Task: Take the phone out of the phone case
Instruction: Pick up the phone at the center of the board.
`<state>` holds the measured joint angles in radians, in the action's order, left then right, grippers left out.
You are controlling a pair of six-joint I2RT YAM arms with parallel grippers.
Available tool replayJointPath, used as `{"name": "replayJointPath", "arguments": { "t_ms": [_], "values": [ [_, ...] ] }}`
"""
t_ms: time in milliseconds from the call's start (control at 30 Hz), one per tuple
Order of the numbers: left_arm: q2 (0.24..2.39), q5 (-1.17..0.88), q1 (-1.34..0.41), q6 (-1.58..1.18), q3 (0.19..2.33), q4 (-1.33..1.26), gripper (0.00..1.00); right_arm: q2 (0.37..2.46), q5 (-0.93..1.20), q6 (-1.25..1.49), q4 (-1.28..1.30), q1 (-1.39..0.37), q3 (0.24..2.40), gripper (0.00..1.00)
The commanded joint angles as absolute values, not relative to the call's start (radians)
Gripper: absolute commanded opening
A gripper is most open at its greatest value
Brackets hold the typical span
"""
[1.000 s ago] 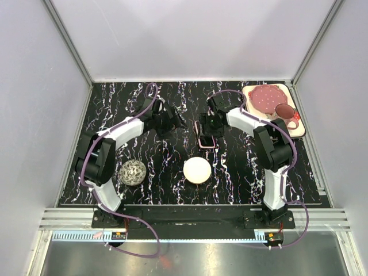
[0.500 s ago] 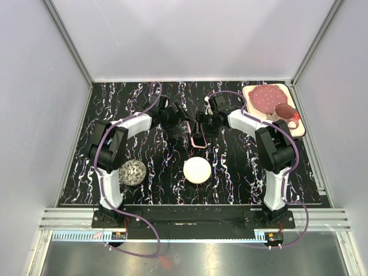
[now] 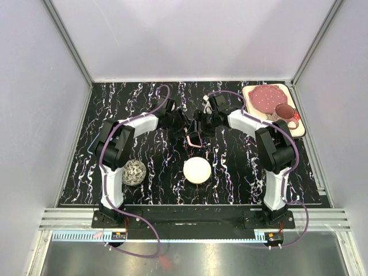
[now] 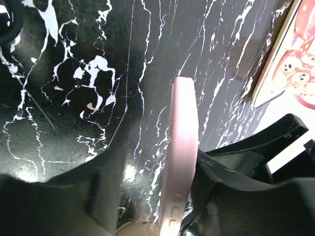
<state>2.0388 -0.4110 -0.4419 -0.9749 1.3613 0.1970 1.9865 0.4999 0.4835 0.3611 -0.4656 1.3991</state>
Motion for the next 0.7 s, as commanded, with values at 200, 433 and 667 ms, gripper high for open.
{"name": "replayJointPath", "arguments": {
  "t_ms": [200,433,667],
  "values": [
    [1.954,-0.4,-0.439,-0.927,1.407,0.232,0.0,1.829,0.499,0.466,0.367,-0.456,1.393,0.76],
    [1.786,-0.508,-0.364,-0.913,1.379,0.129,0.0,1.648,0.371,0.376,0.54,-0.413,1.463,1.0],
    [1.666,-0.823,-0.264,-1.167,1.247,-0.409,0.0,1.471,0.545,0.484,0.364,-0.293,1.352,1.0]
  ]
}}
